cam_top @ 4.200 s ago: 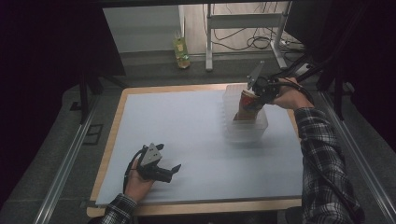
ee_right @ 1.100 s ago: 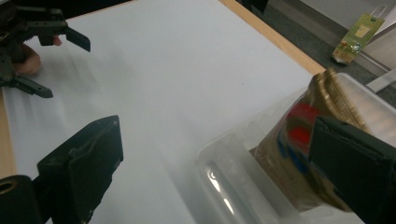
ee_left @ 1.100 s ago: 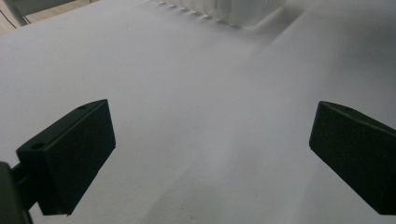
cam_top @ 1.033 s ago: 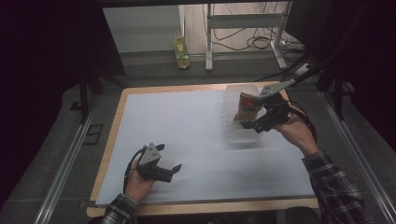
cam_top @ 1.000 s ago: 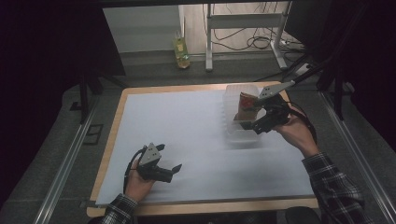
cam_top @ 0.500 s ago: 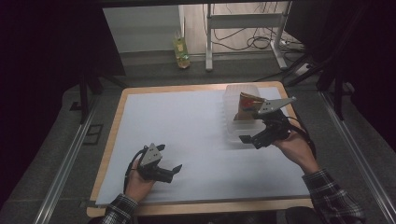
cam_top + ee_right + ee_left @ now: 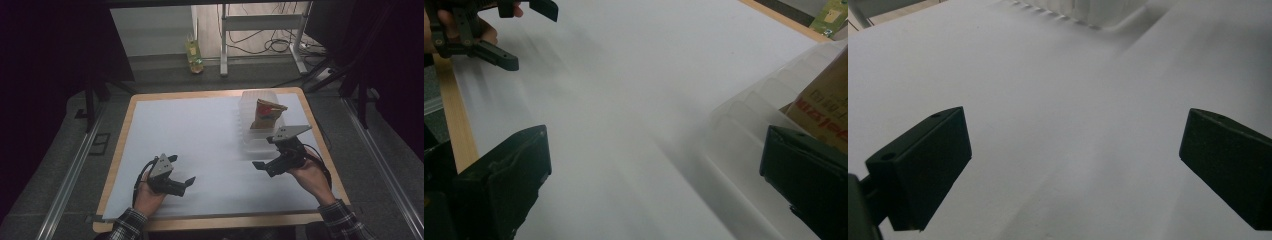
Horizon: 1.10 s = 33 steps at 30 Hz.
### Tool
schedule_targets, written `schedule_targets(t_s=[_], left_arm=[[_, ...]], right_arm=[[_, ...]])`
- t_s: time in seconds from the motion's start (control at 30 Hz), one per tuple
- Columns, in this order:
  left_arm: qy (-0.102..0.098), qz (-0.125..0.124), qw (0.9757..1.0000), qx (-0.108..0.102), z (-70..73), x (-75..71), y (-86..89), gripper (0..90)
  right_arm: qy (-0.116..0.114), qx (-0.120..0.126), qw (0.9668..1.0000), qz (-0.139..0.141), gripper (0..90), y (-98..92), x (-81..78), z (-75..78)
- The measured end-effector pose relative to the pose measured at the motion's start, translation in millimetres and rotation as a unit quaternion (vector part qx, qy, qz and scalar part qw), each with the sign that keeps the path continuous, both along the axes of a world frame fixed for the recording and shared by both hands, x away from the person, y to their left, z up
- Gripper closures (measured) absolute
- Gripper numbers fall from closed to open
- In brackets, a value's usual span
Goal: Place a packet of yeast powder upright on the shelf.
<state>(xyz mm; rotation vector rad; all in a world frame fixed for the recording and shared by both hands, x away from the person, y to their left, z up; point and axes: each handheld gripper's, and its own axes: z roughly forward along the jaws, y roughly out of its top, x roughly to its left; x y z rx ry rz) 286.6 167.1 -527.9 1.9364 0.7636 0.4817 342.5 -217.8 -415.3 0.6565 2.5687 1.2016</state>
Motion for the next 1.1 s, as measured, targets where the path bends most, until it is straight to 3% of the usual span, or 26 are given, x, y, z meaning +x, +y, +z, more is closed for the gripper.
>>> schedule_targets(t_s=[0.17, 0.37, 0.47, 0.63, 0.7, 0.87, 0.93, 0.97, 1.1], left_arm=[[0.002, -0.001, 1.0000, 0.004, -0.5, -0.3, -1.0, 0.5], [0.003, -0.012, 0.9999, -0.005, -0.6, -0.2, 0.8, 0.5], [-0.002, -0.011, 0.9999, 0.002, -0.5, 0.0, 2.1, 0.9], [-0.004, -0.003, 1.0000, 0.008, -2.6, 2.1, 3.2, 1.0], [0.006, -0.002, 1.0000, -0.001, -3.3, 3.3, 4.3, 0.9], [0.010, 0.006, 0.9999, -0.001, -3.6, 4.6, 6.9, 1.0], [0.013, 0.010, 0.9999, 0.000, -4.0, 5.4, 8.3, 1.0], [0.015, 0.014, 0.9998, 0.000, -4.4, 6.0, 9.2, 1.0], [0.013, 0.019, 0.9997, 0.002, -4.5, 6.9, 9.9, 1.0]], right_arm=[[0.002, 0.012, 0.9999, -0.004, 0.0, -0.6, -7.0, -8.1], [0.000, 0.011, 0.9999, -0.010, 0.0, -1.2, -19.3, -30.2], [0.003, 0.012, 0.9998, -0.012, 0.0, -1.0, -21.5, -36.5], [-0.012, -0.008, 0.9997, -0.020, 0.0, 1.7, -27.7, -53.8], [-0.012, -0.007, 0.9998, -0.016, 0.0, 2.7, -29.5, -58.3], [-0.017, -0.003, 0.9997, -0.016, 0.0, 4.0, -33.4, -67.7], [-0.009, -0.009, 0.9998, -0.017, 0.0, 5.2, -34.3, -74.1], [-0.003, -0.024, 0.9996, -0.014, 0.0, 6.5, -34.6, -81.0], [-0.003, -0.040, 0.9991, -0.012, 0.0, 7.7, -34.4, -85.4]])
